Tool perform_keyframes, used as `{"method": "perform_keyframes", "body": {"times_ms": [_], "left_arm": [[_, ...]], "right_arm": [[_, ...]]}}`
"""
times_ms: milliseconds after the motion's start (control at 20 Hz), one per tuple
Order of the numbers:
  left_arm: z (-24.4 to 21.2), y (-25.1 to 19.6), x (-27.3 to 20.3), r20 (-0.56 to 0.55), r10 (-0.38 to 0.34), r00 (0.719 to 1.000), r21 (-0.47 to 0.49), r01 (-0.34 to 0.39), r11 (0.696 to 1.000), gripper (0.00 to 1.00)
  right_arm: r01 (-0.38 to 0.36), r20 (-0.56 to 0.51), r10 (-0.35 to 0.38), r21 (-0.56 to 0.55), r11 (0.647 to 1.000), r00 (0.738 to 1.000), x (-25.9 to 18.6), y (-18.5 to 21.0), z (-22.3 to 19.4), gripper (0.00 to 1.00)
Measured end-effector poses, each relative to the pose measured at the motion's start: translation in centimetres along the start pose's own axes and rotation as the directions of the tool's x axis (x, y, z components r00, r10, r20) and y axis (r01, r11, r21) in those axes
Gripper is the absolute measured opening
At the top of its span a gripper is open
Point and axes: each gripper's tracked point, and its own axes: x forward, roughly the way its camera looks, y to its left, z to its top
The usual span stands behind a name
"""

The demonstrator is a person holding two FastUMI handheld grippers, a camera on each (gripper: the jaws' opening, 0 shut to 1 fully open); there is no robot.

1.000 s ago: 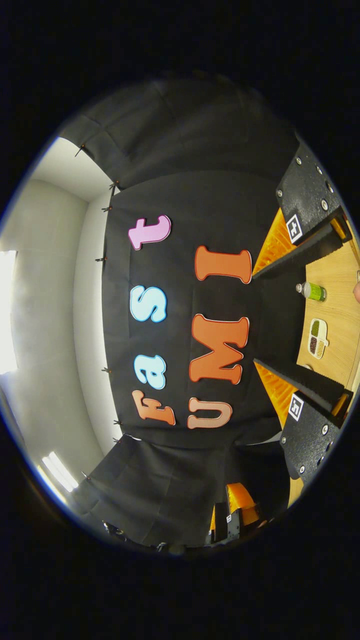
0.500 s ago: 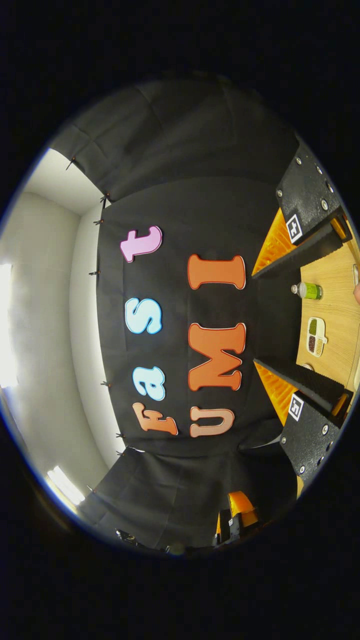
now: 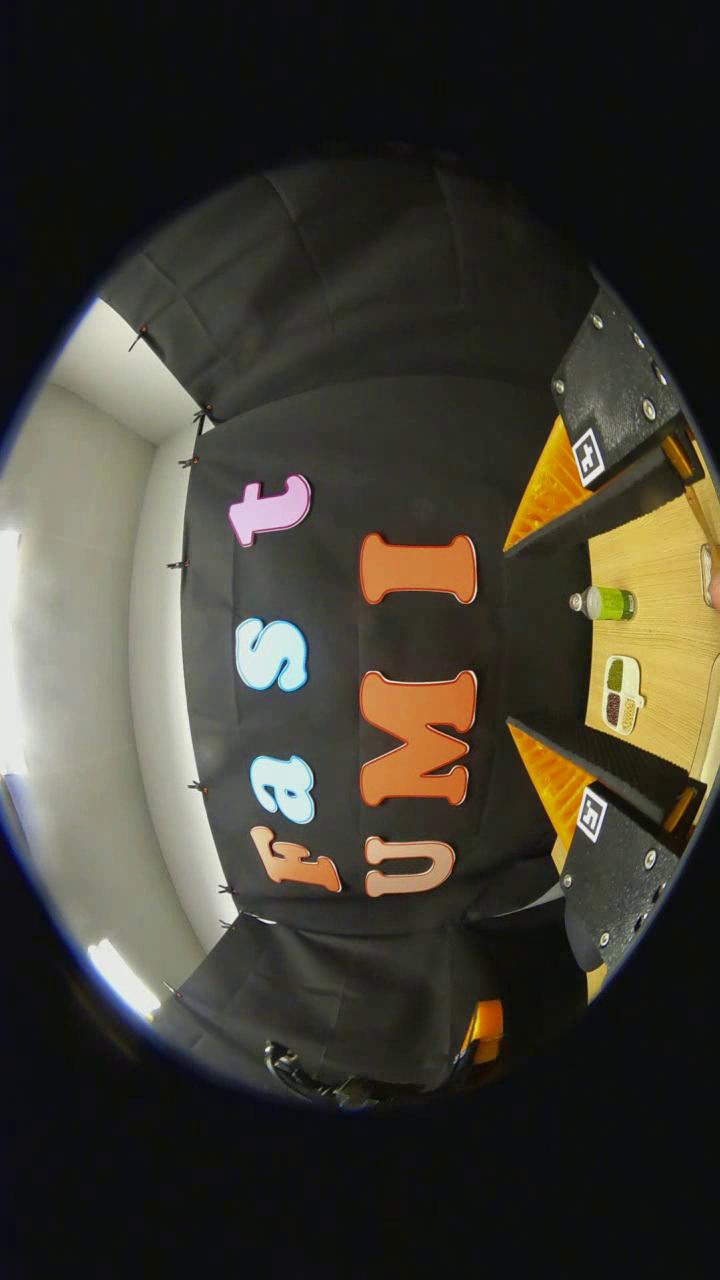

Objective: Close the left gripper, press the button to open the rice cooker; take a wooden spoon from the chopstick holder with the right hand, scoop a spoonful of rice and pour it into the rice cooker, then put the wooden spoon back into the chopstick holder.

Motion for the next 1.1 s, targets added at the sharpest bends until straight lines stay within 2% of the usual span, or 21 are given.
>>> {"method": "perform_keyframes", "body": {"times_ms": [50, 150, 200, 250, 300, 400, 450, 600, 650, 700, 750, 800, 950, 1000, 1100], "left_arm": [[-1.6, -0.5, 0.6, -0.077, -0.027, 0.997, -0.040, 0.024, 0.999, 0.05], [-4.6, -0.6, 1.6, -0.222, -0.064, 0.973, -0.099, 0.042, 0.994, 0.05], [-6.0, -0.4, 2.0, -0.290, -0.081, 0.953, -0.119, 0.048, 0.992, 0.00], [-7.4, 0.0, 2.3, -0.348, -0.082, 0.934, -0.131, 0.038, 0.991, 0.05], [-8.8, 0.3, 2.7, -0.407, -0.091, 0.909, -0.145, 0.034, 0.989, 0.05], [-10.9, 0.5, 3.1, -0.492, -0.113, 0.863, -0.181, 0.025, 0.983, 0.00], [-11.9, 0.3, 3.4, -0.524, -0.121, 0.843, -0.197, 0.019, 0.980, 0.05], [-14.3, 0.2, 4.7, -0.611, -0.143, 0.778, -0.222, 0.004, 0.975, 0.05], [-14.8, 0.1, 4.9, -0.636, -0.150, 0.757, -0.228, 0.002, 0.974, 0.00], [-15.4, 0.1, 5.1, -0.658, -0.152, 0.738, -0.228, -0.003, 0.974, 0.05], [-16.0, 0.2, 5.3, -0.677, -0.150, 0.720, -0.225, -0.008, 0.974, 0.00], [-16.4, 0.3, 5.5, -0.690, -0.148, 0.709, -0.225, -0.016, 0.974, 0.05], [-18.4, -0.2, 4.9, -0.732, -0.148, 0.665, -0.236, -0.044, 0.971, 0.05], [-18.4, -0.2, 5.5, -0.712, -0.144, 0.688, -0.235, -0.040, 0.971, 0.05], [-18.6, -0.2, 5.2, -0.723, -0.149, 0.675, -0.244, -0.047, 0.969, 0.05]], "right_arm": [[0.011, -0.006, -0.011, 0.003, 1.000, 1.000, -0.1, -0.4, -0.2, 0.93], [0.032, -0.018, -0.032, 0.003, 0.999, 0.999, -0.4, -1.1, -1.0, 0.93], [0.044, -0.024, -0.044, 0.001, 0.999, 0.999, -0.5, -1.7, -1.4, 0.93], [0.054, -0.032, -0.054, -0.001, 0.999, 0.998, -0.6, -1.9, -1.7, 0.93], [0.066, -0.043, -0.066, -0.004, 0.998, 0.997, -0.8, -2.4, -2.1, 0.93], [0.082, -0.063, -0.083, -0.013, 0.997, 0.995, -1.4, -3.0, -2.9, 0.93], [0.092, -0.071, -0.093, -0.020, 0.996, 0.993, -1.6, -3.3, -3.2, 0.93], [0.123, -0.094, -0.126, -0.035, 0.992, 0.988, -2.9, -4.3, -4.3, 0.93], [0.131, -0.102, -0.134, -0.038, 0.991, 0.986, -3.4, -4.6, -4.6, 0.93], [0.143, -0.109, -0.147, -0.040, 0.989, 0.983, -3.7, -5.0, -4.9, 0.93], [0.157, -0.116, -0.161, -0.042, 0.987, 0.980, -4.0, -5.5, -5.2, 0.93], [0.173, -0.123, -0.177, -0.042, 0.984, 0.977, -4.3, -6.0, -5.5, 0.93], [0.210, -0.145, -0.212, -0.030, 0.977, 0.966, -4.9, -7.1, -6.3, 0.93], [0.220, -0.153, -0.221, -0.025, 0.975, 0.963, -5.1, -7.4, -6.6, 0.94], [0.234, -0.165, -0.234, -0.020, 0.972, 0.958, -5.1, -7.7, -7.0, 0.94]]}}
